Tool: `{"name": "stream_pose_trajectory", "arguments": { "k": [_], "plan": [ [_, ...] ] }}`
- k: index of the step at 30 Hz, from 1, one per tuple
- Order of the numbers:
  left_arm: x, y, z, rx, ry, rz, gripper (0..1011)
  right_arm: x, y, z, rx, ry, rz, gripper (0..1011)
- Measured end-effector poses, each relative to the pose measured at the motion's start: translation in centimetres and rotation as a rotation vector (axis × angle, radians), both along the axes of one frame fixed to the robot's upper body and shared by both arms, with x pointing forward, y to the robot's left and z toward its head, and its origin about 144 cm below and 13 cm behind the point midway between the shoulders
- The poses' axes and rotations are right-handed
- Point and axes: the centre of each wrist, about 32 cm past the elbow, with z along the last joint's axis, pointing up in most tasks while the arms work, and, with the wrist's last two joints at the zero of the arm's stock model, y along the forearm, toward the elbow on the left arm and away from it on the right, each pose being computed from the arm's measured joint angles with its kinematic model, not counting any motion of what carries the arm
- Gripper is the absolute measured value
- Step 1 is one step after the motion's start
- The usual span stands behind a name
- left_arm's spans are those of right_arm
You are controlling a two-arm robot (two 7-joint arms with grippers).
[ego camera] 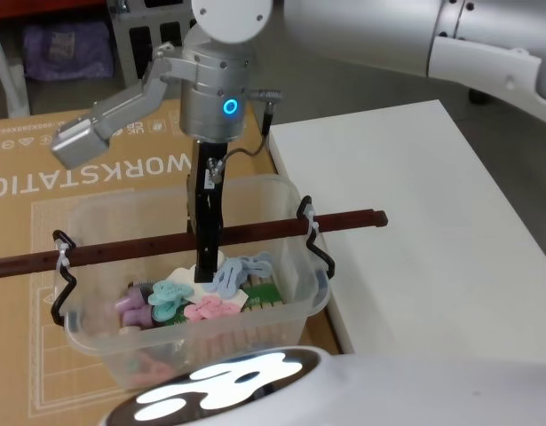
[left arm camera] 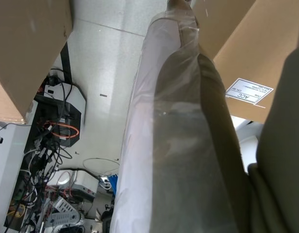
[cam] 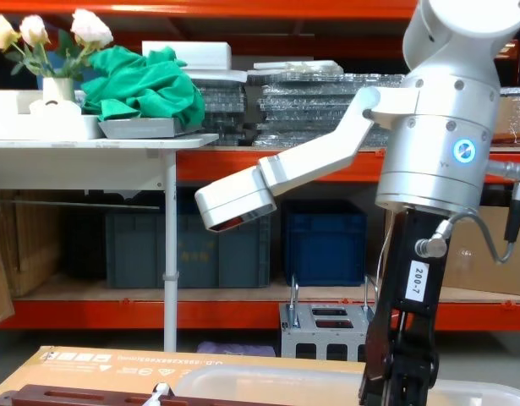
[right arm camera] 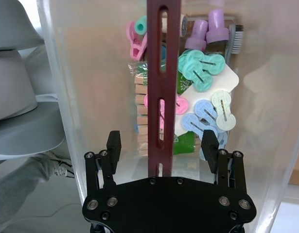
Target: Use one hand to grasp the basket and place it at the designated location.
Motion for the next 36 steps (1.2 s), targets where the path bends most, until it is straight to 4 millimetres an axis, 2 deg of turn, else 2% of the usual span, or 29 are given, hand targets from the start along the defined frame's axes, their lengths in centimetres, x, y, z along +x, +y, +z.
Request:
{"name": "stream_pose_trajectory", "arguments": {
  "k": [21, 32, 36],
  "plan": [
    [0.0, 0.0, 0.0, 0.0, 0.0, 0.0, 0, 0.0, 1.8, 0.2, 0.01, -0.01, 0.064, 1000],
    [0.0, 0.0, 0.0, 0.0, 0.0, 0.0, 0, 0.0, 1.7, 0.2, 0.01, -0.01, 0.062, 1000],
    [0.0, 0.0, 0.0, 0.0, 0.0, 0.0, 0, 0.0, 1.7, 0.2, 0.01, -0.01, 0.061, 942]
  ]
}}
